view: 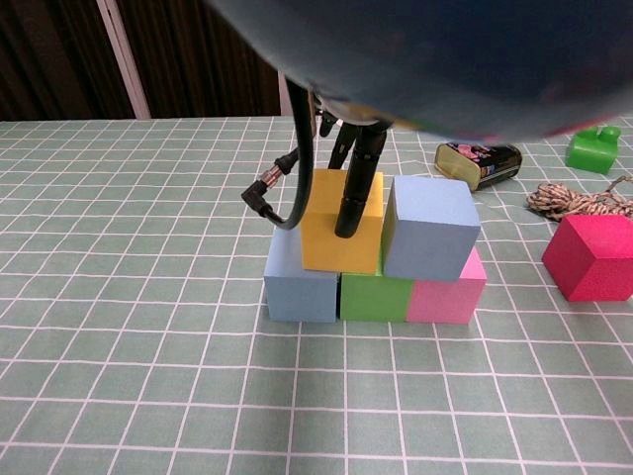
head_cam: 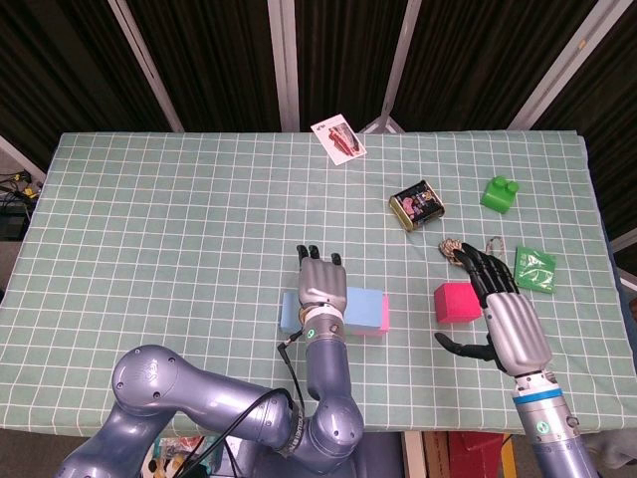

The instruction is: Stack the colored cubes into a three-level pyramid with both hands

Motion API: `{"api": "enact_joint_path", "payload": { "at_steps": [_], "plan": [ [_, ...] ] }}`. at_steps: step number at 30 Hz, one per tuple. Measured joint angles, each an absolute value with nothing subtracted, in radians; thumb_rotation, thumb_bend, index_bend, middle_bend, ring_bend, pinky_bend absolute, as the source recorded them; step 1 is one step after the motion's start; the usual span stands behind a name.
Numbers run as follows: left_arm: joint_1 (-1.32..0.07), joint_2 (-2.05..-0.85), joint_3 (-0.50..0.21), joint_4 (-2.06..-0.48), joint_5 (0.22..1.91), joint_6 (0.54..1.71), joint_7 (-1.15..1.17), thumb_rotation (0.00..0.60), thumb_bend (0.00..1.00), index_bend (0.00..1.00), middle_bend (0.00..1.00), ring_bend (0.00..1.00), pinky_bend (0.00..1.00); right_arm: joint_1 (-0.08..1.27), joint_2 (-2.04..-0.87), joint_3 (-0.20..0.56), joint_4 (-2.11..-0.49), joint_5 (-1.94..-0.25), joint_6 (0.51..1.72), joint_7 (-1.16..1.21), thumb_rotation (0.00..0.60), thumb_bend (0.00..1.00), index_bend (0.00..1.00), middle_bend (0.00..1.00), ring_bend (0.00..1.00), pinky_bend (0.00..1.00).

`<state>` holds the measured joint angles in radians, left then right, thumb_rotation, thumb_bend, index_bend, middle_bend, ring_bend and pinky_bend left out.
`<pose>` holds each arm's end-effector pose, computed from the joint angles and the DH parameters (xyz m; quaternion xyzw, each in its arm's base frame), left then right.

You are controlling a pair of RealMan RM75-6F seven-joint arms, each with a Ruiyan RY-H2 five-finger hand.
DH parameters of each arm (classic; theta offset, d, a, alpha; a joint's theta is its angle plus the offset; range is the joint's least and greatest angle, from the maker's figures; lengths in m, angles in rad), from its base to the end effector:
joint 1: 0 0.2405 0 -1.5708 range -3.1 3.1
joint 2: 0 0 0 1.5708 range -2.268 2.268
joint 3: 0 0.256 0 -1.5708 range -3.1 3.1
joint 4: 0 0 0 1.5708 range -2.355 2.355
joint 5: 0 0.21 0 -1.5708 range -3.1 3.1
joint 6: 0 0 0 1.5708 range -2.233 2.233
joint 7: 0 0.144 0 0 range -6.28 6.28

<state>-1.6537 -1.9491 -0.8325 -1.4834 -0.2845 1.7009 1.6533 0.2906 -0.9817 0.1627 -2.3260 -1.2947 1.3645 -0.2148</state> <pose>0.1317 0.3151 -0.0499 -0.7553 -0.3630 -0.0788 0.5400 -0.1415 -0.2159 0.1607 0.5713 -0.4811 0.4983 0.4403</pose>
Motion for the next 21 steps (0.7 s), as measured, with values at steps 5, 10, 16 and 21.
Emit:
{"api": "enact_joint_path", "payload": {
  "at_steps": [5, 10, 16, 21],
  "plan": [
    [-1.651, -1.948, -0.832, -1.491, -0.28, 1.696, 1.647, 0.6, 0.06, 0.0, 0.25, 0.01, 0.06, 0.291, -0.982, 0.163, -2.326, -1.294, 1.364, -0.214, 0.6, 0.17, 0.0, 0.0, 0.0, 0.0],
    [-1.645, -1.943, -0.838, -1.505, -0.277, 1.693, 1.635, 0.6, 0.02, 0.0, 0.22, 0.0, 0.05, 0.29, -0.982, 0.162, -2.325, -1.295, 1.364, -0.215, 0.6, 0.17, 0.0, 0.0, 0.0, 0.0],
    [-1.624, -1.926, -0.847, -1.544, -0.287, 1.69, 1.625, 0.6, 0.0, 0.0, 0.21, 0.0, 0.04, 0.291, -0.983, 0.162, -2.326, -1.295, 1.365, -0.218, 0.6, 0.17, 0.0, 0.0, 0.0, 0.0],
    [-1.6, -1.898, -0.853, -1.598, -0.287, 1.686, 1.609, 0.6, 0.0, 0.0, 0.2, 0.0, 0.04, 0.291, -0.985, 0.161, -2.325, -1.296, 1.364, -0.22, 0.6, 0.17, 0.0, 0.0, 0.0, 0.0]
  ]
}}
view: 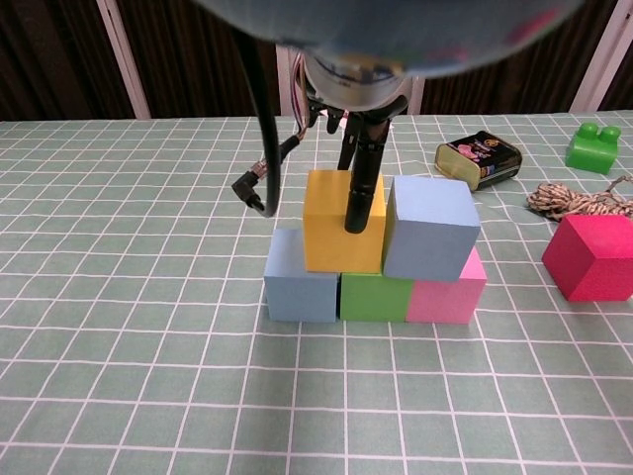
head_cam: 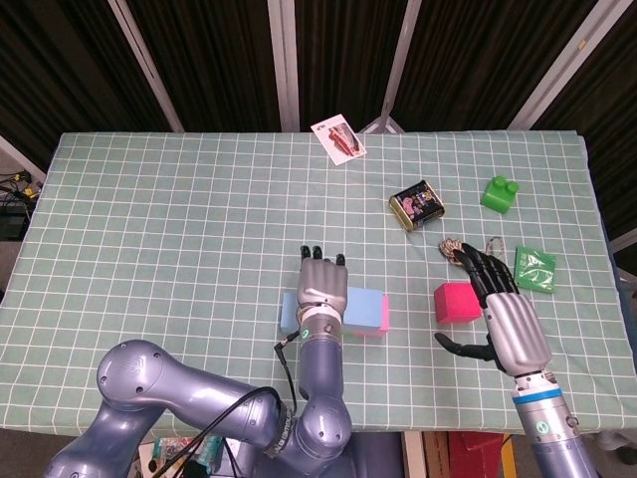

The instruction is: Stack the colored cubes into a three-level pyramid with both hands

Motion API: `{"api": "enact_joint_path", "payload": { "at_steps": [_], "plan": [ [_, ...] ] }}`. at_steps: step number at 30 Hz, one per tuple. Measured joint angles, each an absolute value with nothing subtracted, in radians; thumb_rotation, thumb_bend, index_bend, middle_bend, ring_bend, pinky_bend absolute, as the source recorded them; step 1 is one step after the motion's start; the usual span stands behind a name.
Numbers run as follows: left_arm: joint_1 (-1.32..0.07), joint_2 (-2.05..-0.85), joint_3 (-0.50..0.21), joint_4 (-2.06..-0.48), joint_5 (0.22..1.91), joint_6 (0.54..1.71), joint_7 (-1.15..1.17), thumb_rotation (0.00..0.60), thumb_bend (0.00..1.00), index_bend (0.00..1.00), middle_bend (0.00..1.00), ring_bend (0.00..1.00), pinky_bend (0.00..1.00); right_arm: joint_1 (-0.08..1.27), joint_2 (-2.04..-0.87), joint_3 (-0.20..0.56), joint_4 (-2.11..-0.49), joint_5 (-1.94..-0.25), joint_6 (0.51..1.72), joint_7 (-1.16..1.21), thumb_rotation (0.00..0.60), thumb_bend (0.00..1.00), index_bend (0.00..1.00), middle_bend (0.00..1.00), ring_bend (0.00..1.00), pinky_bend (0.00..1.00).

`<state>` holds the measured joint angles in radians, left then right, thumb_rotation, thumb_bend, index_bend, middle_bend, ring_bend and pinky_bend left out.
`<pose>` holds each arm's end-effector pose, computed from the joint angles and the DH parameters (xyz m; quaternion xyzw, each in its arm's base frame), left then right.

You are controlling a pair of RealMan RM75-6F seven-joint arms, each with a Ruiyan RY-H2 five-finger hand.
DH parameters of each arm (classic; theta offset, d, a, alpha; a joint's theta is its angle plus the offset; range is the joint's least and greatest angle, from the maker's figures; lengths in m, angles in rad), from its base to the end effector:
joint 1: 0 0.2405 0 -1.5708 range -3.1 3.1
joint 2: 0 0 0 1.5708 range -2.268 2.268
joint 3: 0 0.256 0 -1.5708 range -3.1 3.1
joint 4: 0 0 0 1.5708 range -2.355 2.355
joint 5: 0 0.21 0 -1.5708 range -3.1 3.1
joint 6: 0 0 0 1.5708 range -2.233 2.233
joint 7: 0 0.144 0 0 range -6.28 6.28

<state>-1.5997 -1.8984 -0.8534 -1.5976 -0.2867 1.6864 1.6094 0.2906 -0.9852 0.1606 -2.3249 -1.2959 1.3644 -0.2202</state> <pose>0.1309 0.3122 -0.0358 -0.7597 -0.3859 -0.1102 0.5117 -0.1416 -0.2156 0.1597 0.5726 -0.4805 0.4970 0.4407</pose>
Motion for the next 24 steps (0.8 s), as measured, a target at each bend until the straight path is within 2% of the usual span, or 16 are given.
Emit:
{"api": "enact_joint_path", "payload": {
  "at_steps": [15, 20, 24],
  "plan": [
    [-1.483, -1.735, -0.916, -1.874, -0.253, 1.631, 1.478, 0.6, 0.01, 0.0, 0.18, 0.0, 0.04, 0.293, -0.995, 0.16, -2.318, -1.294, 1.365, -0.231, 0.6, 0.17, 0.0, 0.0, 0.0, 0.0],
    [-1.414, -1.652, -0.902, -1.989, -0.206, 1.614, 1.426, 0.6, 0.03, 0.0, 0.13, 0.0, 0.02, 0.293, -0.997, 0.159, -2.317, -1.295, 1.364, -0.235, 0.6, 0.17, 0.0, 0.0, 0.0, 0.0],
    [-1.332, -1.565, -0.862, -2.107, -0.137, 1.604, 1.373, 0.6, 0.05, 0.0, 0.13, 0.0, 0.02, 0.295, -1.001, 0.156, -2.314, -1.294, 1.361, -0.245, 0.6, 0.17, 0.0, 0.0, 0.0, 0.0]
  ]
}}
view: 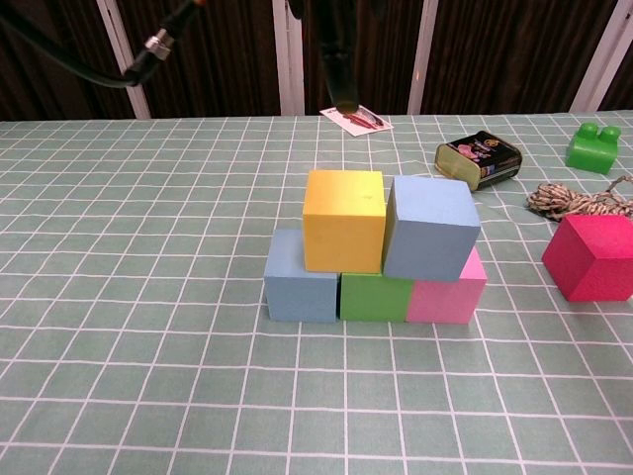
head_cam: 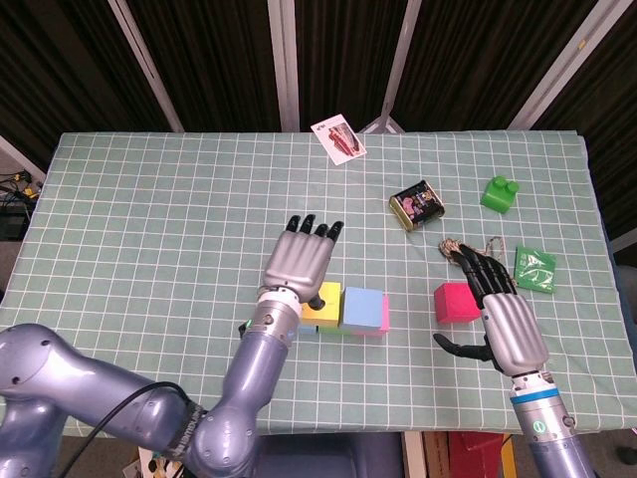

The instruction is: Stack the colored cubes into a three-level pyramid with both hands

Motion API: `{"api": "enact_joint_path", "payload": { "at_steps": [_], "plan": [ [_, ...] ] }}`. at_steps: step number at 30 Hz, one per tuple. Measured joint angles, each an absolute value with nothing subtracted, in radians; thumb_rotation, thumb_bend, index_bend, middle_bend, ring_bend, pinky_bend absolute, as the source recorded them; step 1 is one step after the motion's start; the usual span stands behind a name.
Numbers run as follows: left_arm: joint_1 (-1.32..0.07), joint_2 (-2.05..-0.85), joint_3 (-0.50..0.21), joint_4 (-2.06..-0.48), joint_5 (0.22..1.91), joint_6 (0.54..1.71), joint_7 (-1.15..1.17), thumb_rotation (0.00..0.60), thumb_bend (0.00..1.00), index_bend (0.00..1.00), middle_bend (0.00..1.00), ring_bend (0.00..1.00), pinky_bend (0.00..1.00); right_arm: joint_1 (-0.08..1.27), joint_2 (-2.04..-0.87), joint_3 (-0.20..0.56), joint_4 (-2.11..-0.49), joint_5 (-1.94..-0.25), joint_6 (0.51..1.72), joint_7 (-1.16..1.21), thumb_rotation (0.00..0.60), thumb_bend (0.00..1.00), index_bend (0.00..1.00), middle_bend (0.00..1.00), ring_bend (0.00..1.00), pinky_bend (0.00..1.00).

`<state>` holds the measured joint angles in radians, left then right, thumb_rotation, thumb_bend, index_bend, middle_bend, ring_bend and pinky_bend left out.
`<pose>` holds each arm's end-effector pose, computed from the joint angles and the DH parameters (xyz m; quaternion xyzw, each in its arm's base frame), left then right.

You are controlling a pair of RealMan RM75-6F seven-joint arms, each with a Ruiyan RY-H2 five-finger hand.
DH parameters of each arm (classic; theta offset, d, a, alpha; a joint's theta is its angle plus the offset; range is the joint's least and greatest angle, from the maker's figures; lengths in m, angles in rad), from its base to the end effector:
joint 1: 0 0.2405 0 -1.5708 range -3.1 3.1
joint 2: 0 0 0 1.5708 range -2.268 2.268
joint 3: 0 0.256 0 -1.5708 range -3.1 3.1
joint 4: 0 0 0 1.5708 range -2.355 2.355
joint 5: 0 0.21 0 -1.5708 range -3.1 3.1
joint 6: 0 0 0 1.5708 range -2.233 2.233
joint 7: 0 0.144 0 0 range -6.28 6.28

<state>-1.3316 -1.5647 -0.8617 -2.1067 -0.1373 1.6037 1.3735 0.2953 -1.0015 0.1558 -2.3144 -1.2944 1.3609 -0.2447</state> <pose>0.1062 0.3088 0.0649 -0.7328 -0.4094 -0.2952 0.4563 -0.1425 -0.2161 0.1552 0.5792 -0.4766 0.4909 0.4433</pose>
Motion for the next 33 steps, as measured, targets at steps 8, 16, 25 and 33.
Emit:
{"api": "enact_joint_path", "payload": {
  "at_steps": [8, 16, 25, 33],
  "plan": [
    [-1.127, -1.387, -0.732, -2.32, 0.079, 1.585, 1.23, 0.6, 0.06, 0.0, 0.11, 0.0, 0.01, 0.299, -1.013, 0.151, -2.303, -1.289, 1.356, -0.262, 0.6, 0.17, 0.0, 0.0, 0.0, 0.0],
    [-0.944, -1.258, -0.538, -2.352, 0.38, 1.498, 1.097, 0.6, 0.06, 0.0, 0.09, 0.0, 0.01, 0.304, -1.031, 0.139, -2.291, -1.291, 1.35, -0.299, 0.6, 0.17, 0.0, 0.0, 0.0, 0.0],
    [-0.665, -1.117, -0.217, -2.355, 1.001, 1.459, 0.878, 0.6, 0.06, 0.0, 0.07, 0.0, 0.0, 0.307, -1.054, 0.12, -2.27, -1.305, 1.341, -0.335, 0.6, 0.17, 0.0, 0.0, 0.0, 0.0],
    [-0.345, -0.999, 0.095, -2.328, 1.416, 1.526, 0.637, 0.6, 0.06, 0.0, 0.06, 0.0, 0.0, 0.309, -1.064, 0.097, -2.263, -1.322, 1.325, -0.37, 0.6, 0.17, 0.0, 0.0, 0.0, 0.0]
  ]
}}
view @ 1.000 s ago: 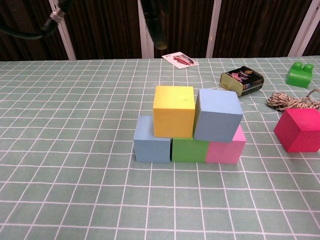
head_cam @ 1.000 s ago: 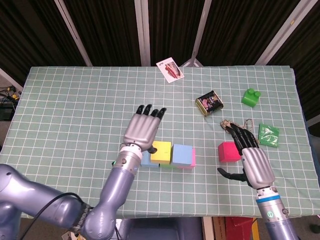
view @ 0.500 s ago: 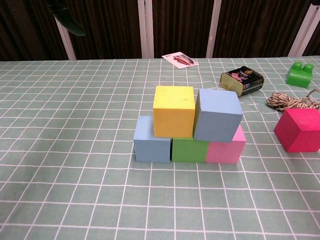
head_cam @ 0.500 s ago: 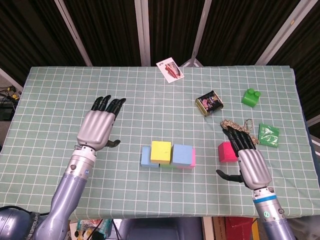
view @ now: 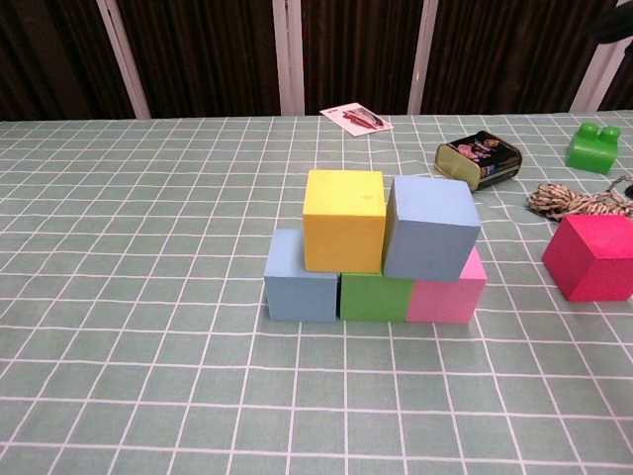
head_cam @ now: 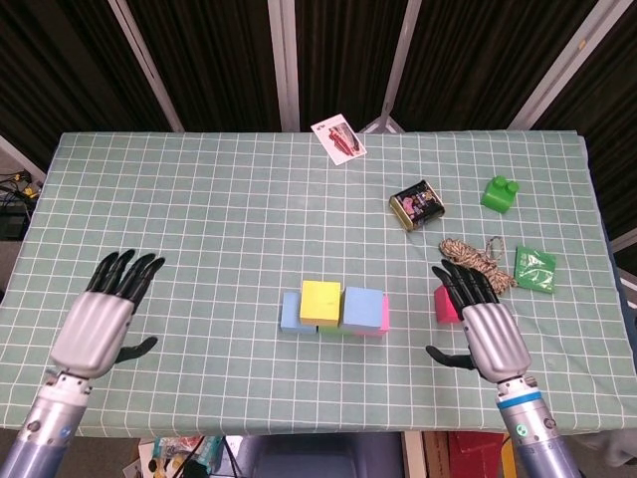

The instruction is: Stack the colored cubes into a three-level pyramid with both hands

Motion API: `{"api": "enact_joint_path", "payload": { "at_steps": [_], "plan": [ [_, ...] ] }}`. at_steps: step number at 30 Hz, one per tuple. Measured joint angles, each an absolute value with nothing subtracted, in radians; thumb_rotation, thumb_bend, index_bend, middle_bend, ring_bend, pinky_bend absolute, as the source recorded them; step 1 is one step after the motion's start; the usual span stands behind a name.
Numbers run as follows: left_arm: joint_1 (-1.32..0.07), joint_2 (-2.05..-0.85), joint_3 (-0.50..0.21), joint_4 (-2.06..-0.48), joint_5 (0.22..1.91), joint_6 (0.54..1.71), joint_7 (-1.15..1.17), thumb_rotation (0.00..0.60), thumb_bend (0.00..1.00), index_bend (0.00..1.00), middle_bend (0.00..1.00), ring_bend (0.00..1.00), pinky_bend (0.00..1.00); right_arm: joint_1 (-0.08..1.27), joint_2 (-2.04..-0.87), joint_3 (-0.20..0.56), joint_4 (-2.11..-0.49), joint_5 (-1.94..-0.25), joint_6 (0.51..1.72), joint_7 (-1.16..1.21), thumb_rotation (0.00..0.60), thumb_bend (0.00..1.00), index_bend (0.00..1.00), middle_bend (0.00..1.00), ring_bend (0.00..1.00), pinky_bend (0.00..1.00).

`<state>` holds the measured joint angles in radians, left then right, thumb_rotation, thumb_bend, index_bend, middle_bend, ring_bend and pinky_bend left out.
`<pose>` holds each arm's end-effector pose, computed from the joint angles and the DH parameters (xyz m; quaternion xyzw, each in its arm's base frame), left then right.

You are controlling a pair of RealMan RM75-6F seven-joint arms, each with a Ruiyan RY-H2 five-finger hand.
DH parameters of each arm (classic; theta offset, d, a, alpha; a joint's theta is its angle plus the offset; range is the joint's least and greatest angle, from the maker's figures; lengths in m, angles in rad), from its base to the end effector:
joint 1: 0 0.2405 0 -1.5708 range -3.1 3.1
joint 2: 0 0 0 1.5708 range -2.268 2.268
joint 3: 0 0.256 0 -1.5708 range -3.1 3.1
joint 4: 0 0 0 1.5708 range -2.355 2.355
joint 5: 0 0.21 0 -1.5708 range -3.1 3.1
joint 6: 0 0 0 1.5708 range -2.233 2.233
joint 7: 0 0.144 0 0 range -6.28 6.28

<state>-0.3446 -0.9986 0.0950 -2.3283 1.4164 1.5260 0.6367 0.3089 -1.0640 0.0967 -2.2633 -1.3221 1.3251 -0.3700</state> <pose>-0.1497 0.1867 0.1516 -0.6734 -0.3489 -0.3819 0.5281 -0.1487 -0.2102 0.1299 0.6303 -0.4515 0.4450 0.4481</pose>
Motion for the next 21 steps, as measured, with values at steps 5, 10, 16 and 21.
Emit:
{"api": "enact_joint_path", "payload": {
  "at_steps": [5, 10, 16, 21],
  "plan": [
    [-0.245, -0.981, 0.162, -2.243, 1.5, 1.562, 0.513, 0.6, 0.06, 0.0, 0.06, 0.0, 0.0, 0.312, -1.067, 0.068, -2.257, -1.342, 1.299, -0.409, 0.6, 0.17, 0.0, 0.0, 0.0, 0.0],
    [-0.19, -0.993, 0.18, -2.149, 1.531, 1.584, 0.411, 0.6, 0.06, 0.0, 0.06, 0.0, 0.0, 0.316, -1.076, 0.058, -2.24, -1.336, 1.283, -0.424, 0.6, 0.17, 0.0, 0.0, 0.0, 0.0],
    [-0.157, -1.023, 0.158, -2.076, 1.563, 1.601, 0.389, 0.6, 0.06, 0.0, 0.06, 0.0, 0.0, 0.321, -1.086, 0.06, -2.222, -1.317, 1.275, -0.424, 0.6, 0.17, 0.0, 0.0, 0.0, 0.0],
    [-0.142, -1.045, 0.147, -2.057, 1.564, 1.583, 0.401, 0.6, 0.07, 0.0, 0.06, 0.0, 0.0, 0.324, -1.095, 0.056, -2.215, -1.316, 1.269, -0.429, 0.6, 0.17, 0.0, 0.0, 0.0, 0.0]
  ]
}}
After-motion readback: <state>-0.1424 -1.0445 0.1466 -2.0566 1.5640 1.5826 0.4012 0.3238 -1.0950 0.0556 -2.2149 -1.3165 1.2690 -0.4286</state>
